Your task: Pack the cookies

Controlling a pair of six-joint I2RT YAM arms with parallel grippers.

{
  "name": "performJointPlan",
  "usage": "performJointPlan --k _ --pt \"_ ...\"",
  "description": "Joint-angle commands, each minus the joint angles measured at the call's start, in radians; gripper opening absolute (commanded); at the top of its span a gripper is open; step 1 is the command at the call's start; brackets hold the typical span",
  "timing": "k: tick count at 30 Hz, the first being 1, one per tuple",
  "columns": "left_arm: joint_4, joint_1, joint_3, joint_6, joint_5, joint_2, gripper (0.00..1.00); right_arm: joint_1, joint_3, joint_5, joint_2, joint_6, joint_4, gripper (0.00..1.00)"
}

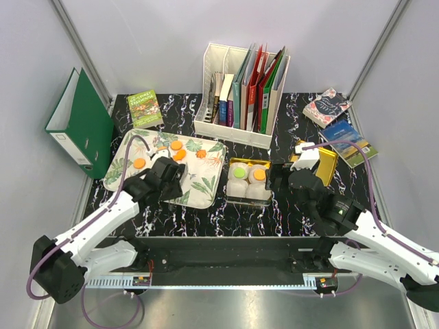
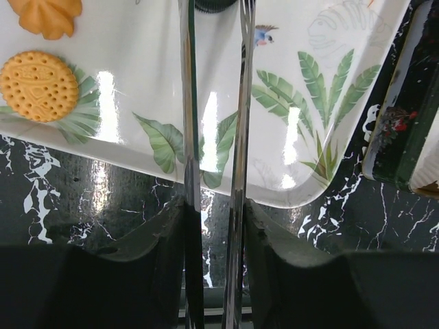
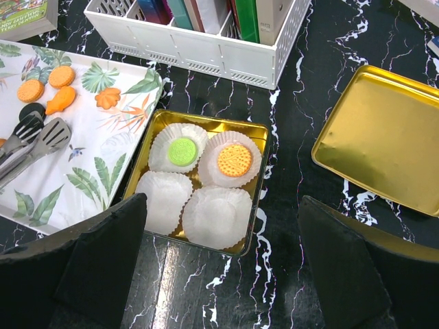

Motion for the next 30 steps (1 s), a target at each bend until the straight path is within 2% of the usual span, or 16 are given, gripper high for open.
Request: performJointPlan --k 1,10,13,16,22,30 --pt "0.003 0.004 0.092 0.028 0.004 -0.048 0.32 0.004 0.015 -0.003 0.002 0.005 0.031 1.00" --pt "-0.025 -0.006 0.186 0.029 0.054 -0.095 0.26 0.004 0.023 -0.001 0.012 0.003 0.031 1.00" --pt "-0.017 -0.062 0.212 -0.001 0.042 -0.101 0.26 0.004 0.026 0.002 0.015 0.000 0.032 1.00" --pt "0.015 -0.168 0.223 -0.032 0.015 -0.085 0.25 0.004 0.029 0.002 0.023 -0.001 0.036 1.00" --pt "0.055 -0.381 0.275 -0.083 -0.022 0.035 0.26 0.004 0.032 0.003 0.018 -0.004 0.036 1.00" --pt "0.116 -0.506 0.348 -0.086 -0.013 0.202 0.25 0.006 0.023 0.006 0.009 -0.004 0.036 1.00"
